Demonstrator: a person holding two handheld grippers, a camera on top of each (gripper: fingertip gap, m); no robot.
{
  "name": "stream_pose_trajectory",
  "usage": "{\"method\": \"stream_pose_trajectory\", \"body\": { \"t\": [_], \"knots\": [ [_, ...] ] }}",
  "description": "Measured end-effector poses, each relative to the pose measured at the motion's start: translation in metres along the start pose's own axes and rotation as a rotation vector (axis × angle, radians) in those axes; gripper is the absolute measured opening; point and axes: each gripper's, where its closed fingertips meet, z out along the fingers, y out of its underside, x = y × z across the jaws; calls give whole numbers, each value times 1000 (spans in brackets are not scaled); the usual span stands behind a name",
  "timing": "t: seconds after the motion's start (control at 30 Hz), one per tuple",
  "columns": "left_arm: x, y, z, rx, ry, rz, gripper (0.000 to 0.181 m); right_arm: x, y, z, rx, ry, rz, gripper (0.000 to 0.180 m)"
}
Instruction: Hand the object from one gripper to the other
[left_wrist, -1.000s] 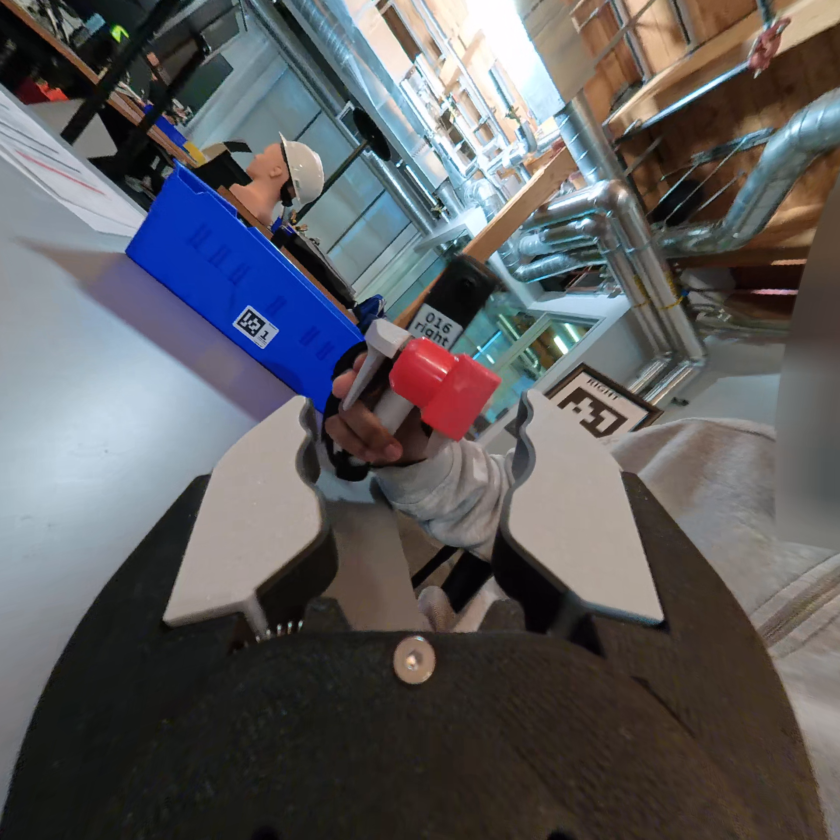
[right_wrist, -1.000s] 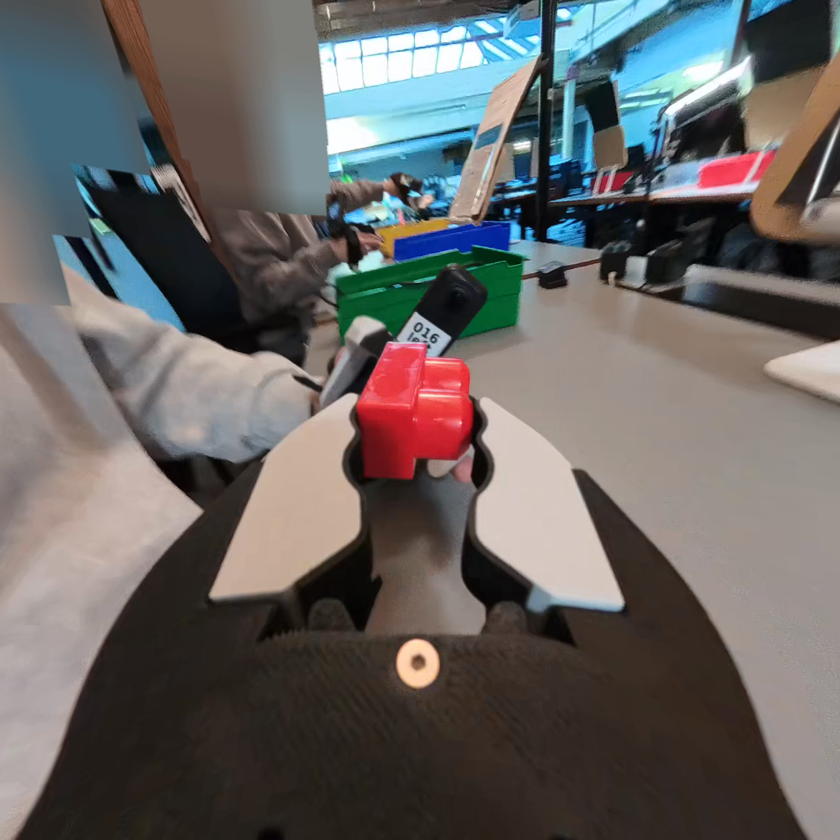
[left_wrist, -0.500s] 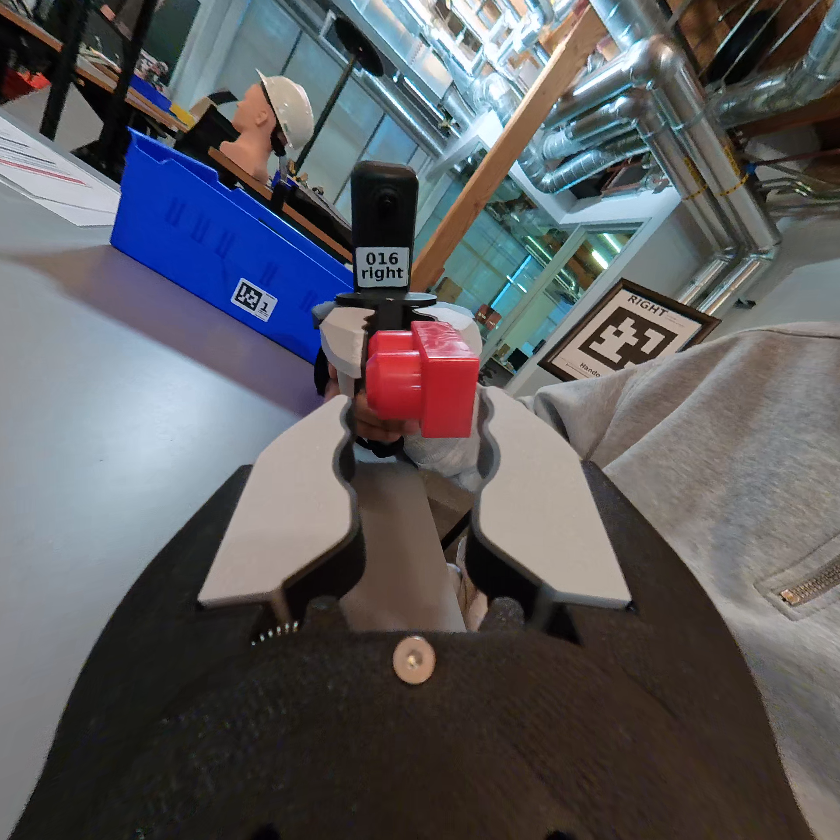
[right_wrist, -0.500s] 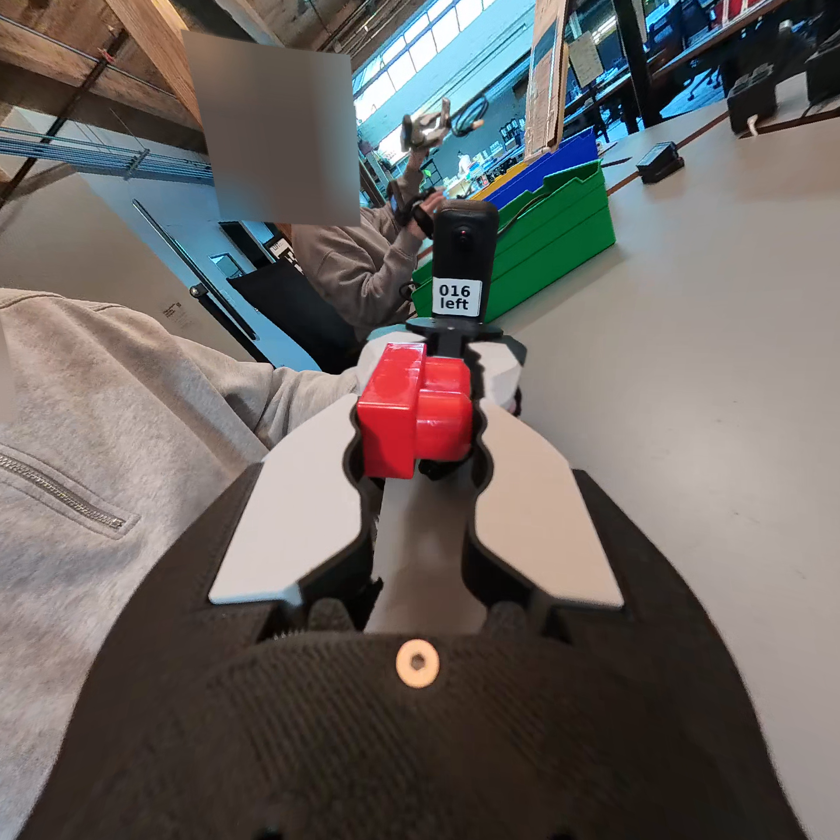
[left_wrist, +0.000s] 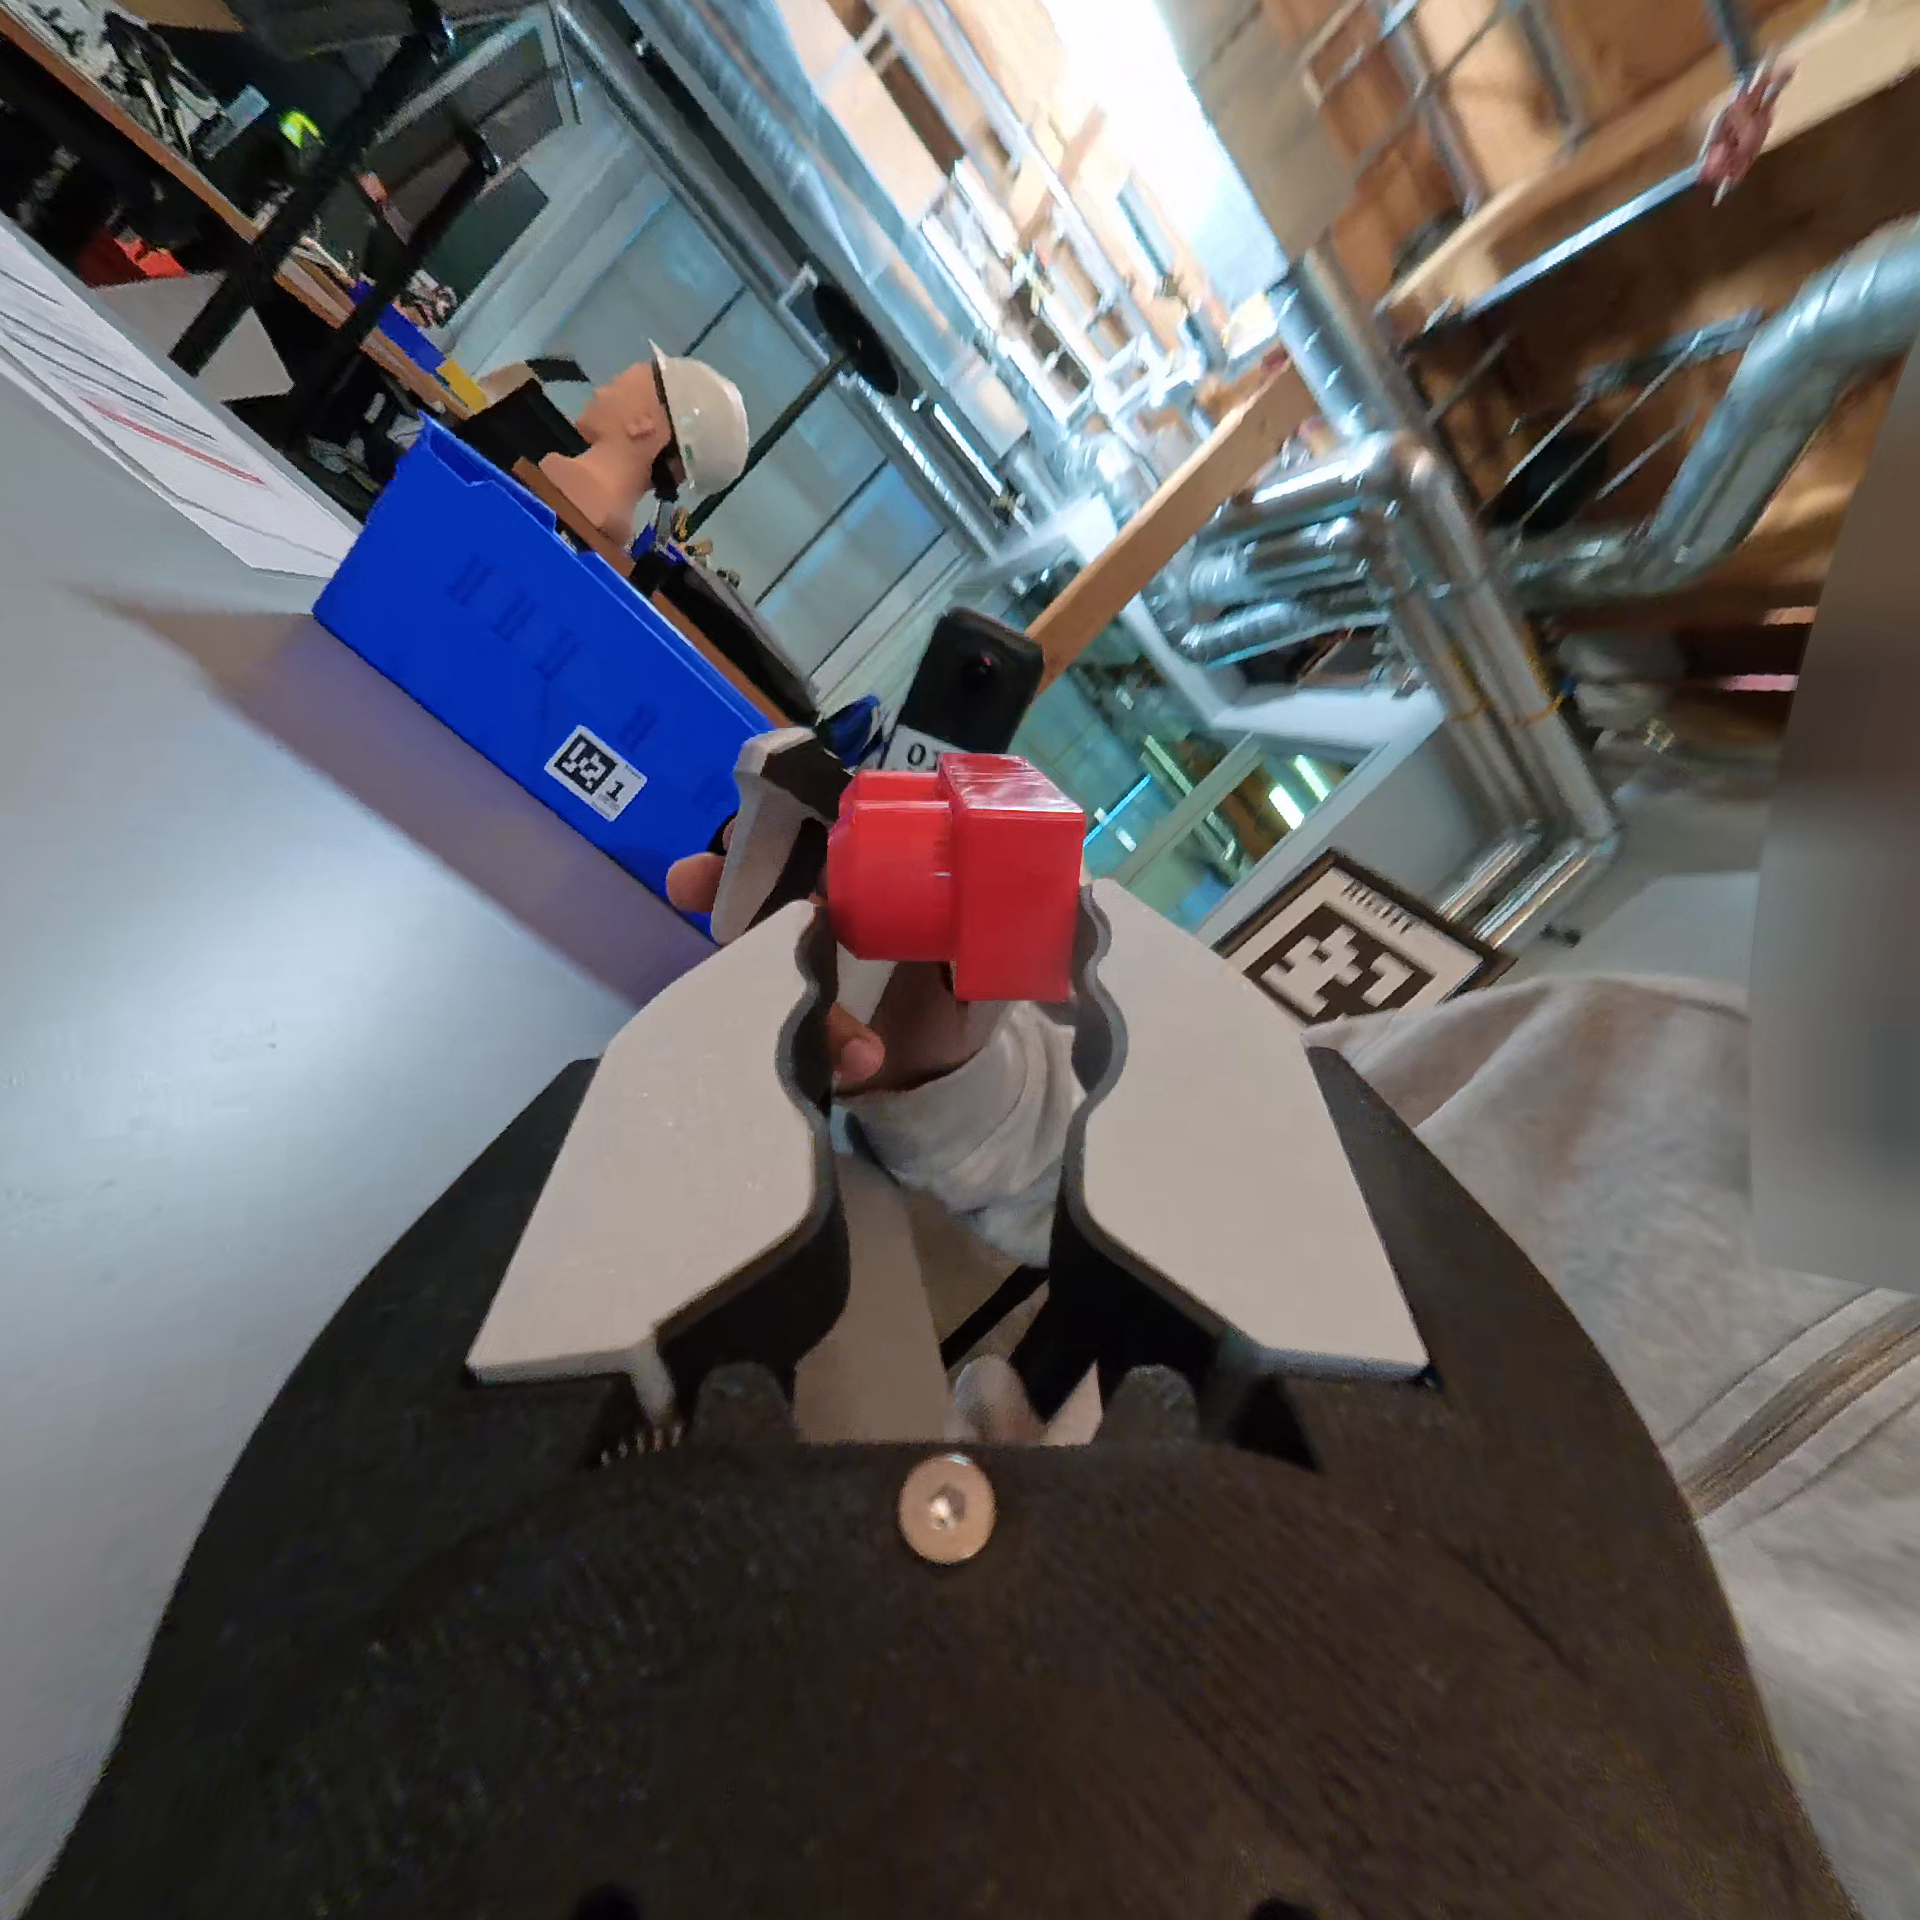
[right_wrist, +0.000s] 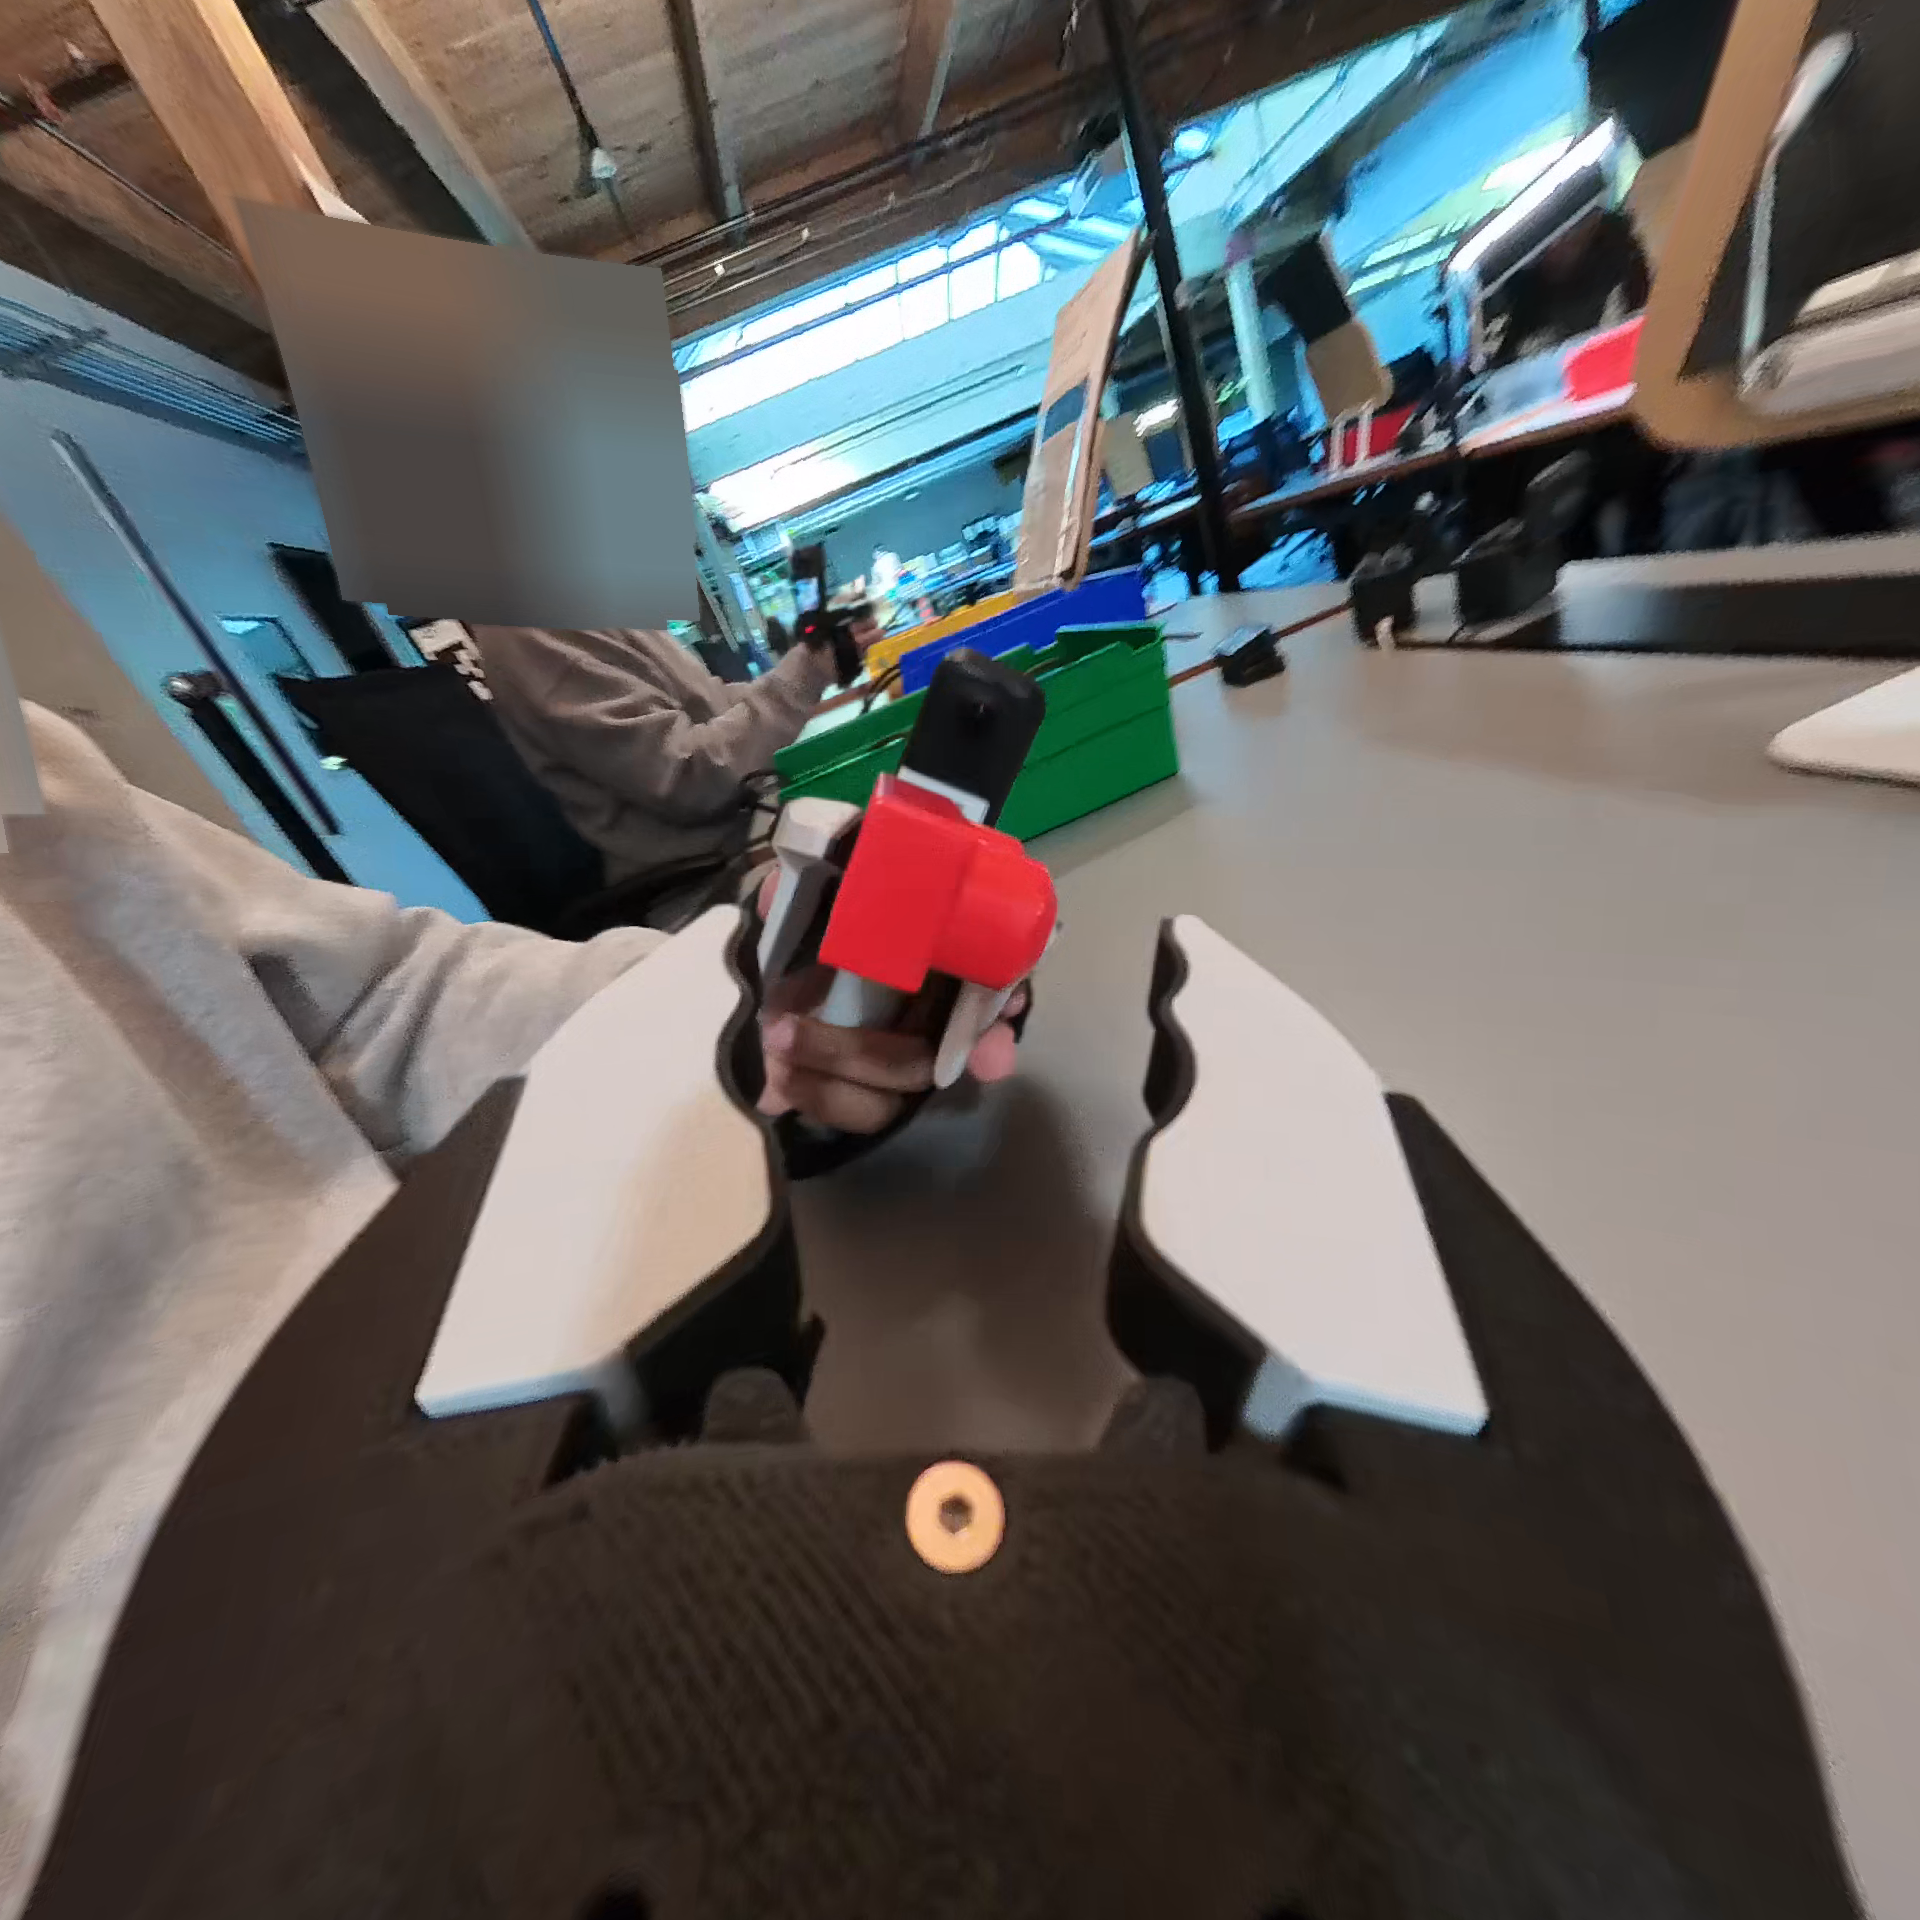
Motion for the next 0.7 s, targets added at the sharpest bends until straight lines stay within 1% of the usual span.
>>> {"method": "stream_pose_trajectory", "body": {
  "t": [0.07,0.13,0.23,0.3,0.43,0.6,0.7],
  "knots": [
    [-4,-5,-4,36,16,-83,45,0,-6,-2,19,36,-127,74],
    [-13,-3,-7,32,8,-173,45,-4,-6,-2,3,60,-285,73],
    [-20,-1,-8,17,-10,-222,45,-11,2,0,-64,67,-515,64],
    [-18,2,-7,-6,-7,-228,45,-13,6,2,-84,80,-612,61],
    [-16,9,-4,-56,9,-268,45,-10,12,2,-129,102,-710,58],
    [-17,18,-2,-101,26,-340,46,-11,15,1,-150,91,-753,56],
    [-16,23,-1,-126,30,-363,46,-11,19,1,-177,90,-796,51]
  ]
}}
